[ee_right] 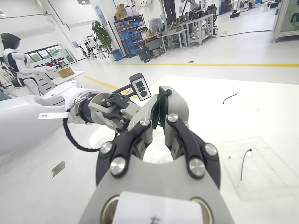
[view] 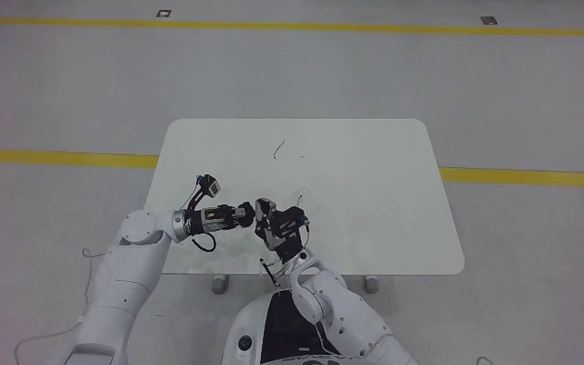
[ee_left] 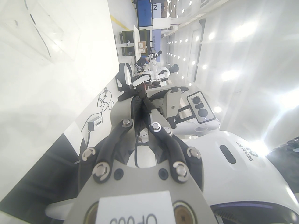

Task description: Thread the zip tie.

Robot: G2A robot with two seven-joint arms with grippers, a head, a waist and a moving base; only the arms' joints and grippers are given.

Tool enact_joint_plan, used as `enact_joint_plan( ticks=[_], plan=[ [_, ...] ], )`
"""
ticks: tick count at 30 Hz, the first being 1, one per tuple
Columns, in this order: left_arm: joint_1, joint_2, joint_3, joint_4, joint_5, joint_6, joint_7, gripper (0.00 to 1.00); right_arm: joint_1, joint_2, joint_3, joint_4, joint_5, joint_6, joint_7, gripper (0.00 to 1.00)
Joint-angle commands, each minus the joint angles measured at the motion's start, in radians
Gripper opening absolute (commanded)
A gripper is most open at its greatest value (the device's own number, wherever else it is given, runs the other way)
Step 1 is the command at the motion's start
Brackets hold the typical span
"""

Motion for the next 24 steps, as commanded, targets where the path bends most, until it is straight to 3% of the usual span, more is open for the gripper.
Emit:
enact_joint_plan(
  ticks=[1, 24],
  plan=[
    [0.0, 0.0, 0.0, 0.0, 0.0, 0.0, 0.0, 0.0, 0.003, -0.001, -0.003, 0.006, 0.001, 0.0, 0.003, 0.0],
    [0.0, 0.0, 0.0, 0.0, 0.0, 0.0, 0.0, 0.0, 0.001, 0.001, 0.002, 0.018, 0.006, 0.02, -0.015, 0.0]
  ],
)
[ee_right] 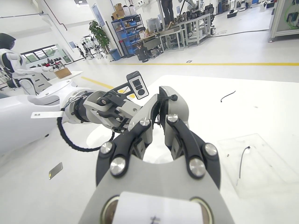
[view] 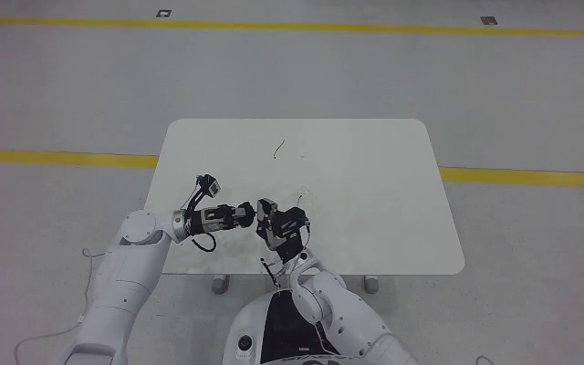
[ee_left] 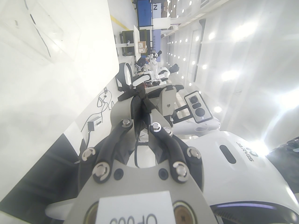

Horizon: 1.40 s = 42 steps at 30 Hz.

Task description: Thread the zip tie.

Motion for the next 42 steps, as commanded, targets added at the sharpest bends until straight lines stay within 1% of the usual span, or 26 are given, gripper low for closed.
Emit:
enact_joint_plan(
  ticks=[1, 8, 13, 21, 22, 23, 24, 25, 26, 28, 29, 30, 31, 32, 34, 37, 39, 42],
  plan=[
    [0.0, 0.0, 0.0, 0.0, 0.0, 0.0, 0.0, 0.0, -0.001, 0.001, 0.001, 0.002, -0.002, 0.0, 0.005, 0.0],
    [0.0, 0.0, 0.0, 0.0, 0.0, 0.0, 0.0, 0.0, 0.005, 0.0, -0.001, 0.015, 0.007, -0.006, 0.009, 0.0],
    [0.0, 0.0, 0.0, 0.0, 0.0, 0.0, 0.0, 0.0, 0.012, -0.001, -0.004, 0.023, 0.025, -0.021, 0.007, 0.0],
    [0.0, 0.0, 0.0, 0.0, 0.0, 0.0, 0.0, 0.0, 0.022, -0.005, -0.013, 0.035, 0.027, -0.016, 0.005, 0.0],
    [0.0, 0.0, 0.0, 0.0, 0.0, 0.0, 0.0, 0.0, 0.021, -0.005, -0.013, 0.035, 0.026, -0.012, 0.004, 0.32],
    [0.0, 0.0, 0.0, 0.0, 0.0, 0.0, 0.0, 0.0, 0.019, -0.004, -0.011, 0.032, 0.026, -0.008, 0.0, 0.47],
    [0.0, 0.0, 0.0, 0.0, 0.0, 0.0, 0.0, 0.0, 0.016, -0.004, -0.01, 0.028, 0.028, -0.007, -0.003, 0.93],
    [0.0, 0.0, 0.0, 0.0, 0.0, 0.0, 0.0, 0.0, 0.013, -0.003, -0.008, 0.025, 0.028, -0.007, -0.005, 0.99],
    [0.0, 0.0, 0.0, 0.0, 0.0, 0.0, 0.0, 0.0, 0.008, -0.002, -0.005, 0.02, 0.026, -0.007, -0.008, 0.95],
    [0.0, 0.0, 0.0, 0.0, 0.0, 0.0, 0.0, 0.0, -0.002, 0.001, 0.0, 0.01, 0.029, -0.012, -0.013, 0.81],
    [0.0, 0.0, 0.0, 0.0, 0.0, 0.0, 0.0, 0.0, -0.007, 0.002, 0.004, 0.005, 0.03, -0.016, -0.015, 0.67],
    [0.0, 0.0, 0.0, 0.0, 0.0, 0.0, 0.0, 0.0, -0.013, 0.004, 0.008, -0.001, 0.037, -0.027, -0.016, 0.6],
    [0.0, 0.0, 0.0, 0.0, 0.0, 0.0, 0.0, 0.0, -0.018, 0.006, 0.012, -0.004, 0.046, -0.038, -0.016, 0.5],
    [0.0, 0.0, 0.0, 0.0, 0.0, 0.0, 0.0, 0.0, -0.022, 0.008, 0.018, -0.007, 0.05, -0.046, -0.015, 0.47],
    [0.0, 0.0, 0.0, 0.0, 0.0, 0.0, 0.0, 0.0, -0.03, 0.012, 0.027, -0.01, 0.059, -0.061, -0.014, 0.47],
    [0.0, 0.0, 0.0, 0.0, 0.0, 0.0, 0.0, 0.0, -0.039, 0.016, 0.038, -0.015, 0.068, -0.076, -0.016, 0.43],
    [0.0, 0.0, 0.0, 0.0, 0.0, 0.0, 0.0, 0.0, -0.041, 0.018, 0.042, -0.021, 0.068, -0.08, -0.019, 0.37],
    [0.0, 0.0, 0.0, 0.0, 0.0, 0.0, 0.0, 0.0, -0.044, 0.02, 0.041, -0.03, 0.07, -0.091, -0.018, 0.33]
  ],
)
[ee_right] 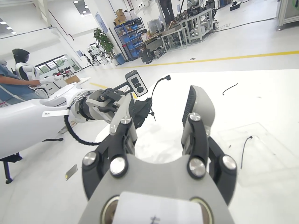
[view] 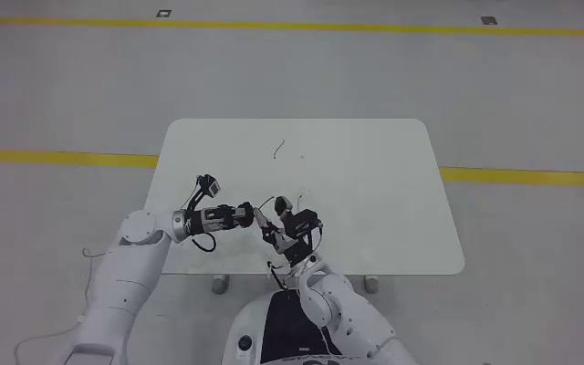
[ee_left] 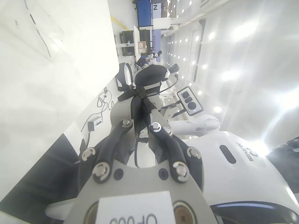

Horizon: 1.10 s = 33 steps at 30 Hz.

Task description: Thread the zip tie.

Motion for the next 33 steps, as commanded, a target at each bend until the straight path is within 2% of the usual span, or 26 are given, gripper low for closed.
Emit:
enact_joint_plan(
  ticks=[1, 5, 9, 10, 22, 24, 33],
  plan=[
    [0.0, 0.0, 0.0, 0.0, 0.0, 0.0, 0.0, 0.0, 0.0, 0.001, -0.001, -0.004, 0.005, -0.009, 0.004, 0.33],
    [0.0, 0.0, 0.0, 0.0, 0.0, 0.0, 0.0, 0.0, 0.003, 0.002, -0.003, -0.007, 0.014, -0.018, 0.013, 0.23],
    [0.0, 0.0, 0.0, 0.0, 0.0, 0.0, 0.0, 0.0, 0.008, 0.002, -0.006, -0.005, 0.017, -0.018, 0.017, 0.01],
    [0.0, 0.0, 0.0, 0.0, 0.0, 0.0, 0.0, 0.0, 0.009, 0.002, -0.007, -0.005, 0.017, -0.017, 0.018, 0.0],
    [0.0, 0.0, 0.0, 0.0, 0.0, 0.0, 0.0, 0.0, 0.012, 0.002, -0.015, 0.0, 0.003, 0.017, 0.017, 0.0],
    [0.0, 0.0, 0.0, 0.0, 0.0, 0.0, 0.0, 0.0, 0.012, 0.003, -0.016, -0.001, 0.003, 0.019, 0.016, 0.18],
    [0.0, 0.0, 0.0, 0.0, 0.0, 0.0, 0.0, 0.0, 0.011, 0.004, -0.02, -0.003, 0.001, 0.019, 0.02, 0.17]
  ],
)
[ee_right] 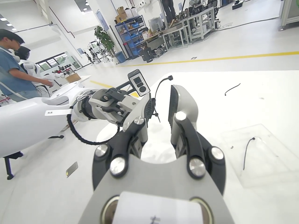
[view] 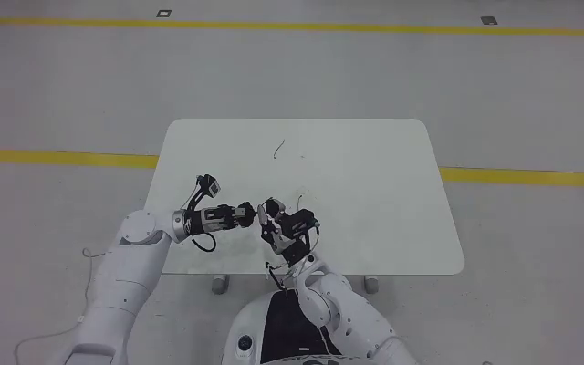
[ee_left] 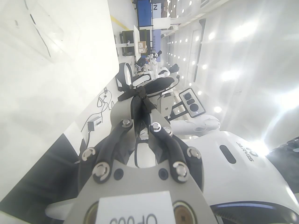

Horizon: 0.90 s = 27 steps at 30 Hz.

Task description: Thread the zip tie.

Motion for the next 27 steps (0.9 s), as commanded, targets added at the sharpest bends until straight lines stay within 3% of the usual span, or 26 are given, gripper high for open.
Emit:
enact_joint_plan(
  ticks=[1, 12, 15, 26, 27],
  plan=[
    [0.0, 0.0, 0.0, 0.0, 0.0, 0.0, 0.0, 0.0, 0.001, 0.0, -0.001, 0.0, 0.0, -0.001, 0.001, 0.17],
    [0.0, 0.0, 0.0, 0.0, 0.0, 0.0, 0.0, 0.0, 0.013, -0.002, -0.013, 0.002, 0.003, 0.003, 0.004, 0.11],
    [0.0, 0.0, 0.0, 0.0, 0.0, 0.0, 0.0, 0.0, 0.02, -0.003, -0.017, 0.007, 0.002, 0.006, 0.008, 0.0],
    [0.0, 0.0, 0.0, 0.0, 0.0, 0.0, 0.0, 0.0, 0.032, -0.005, -0.028, 0.024, -0.007, 0.023, 0.013, 0.0],
    [0.0, 0.0, 0.0, 0.0, 0.0, 0.0, 0.0, 0.0, 0.032, -0.005, -0.027, 0.025, -0.009, 0.026, 0.01, 0.13]
  ],
)
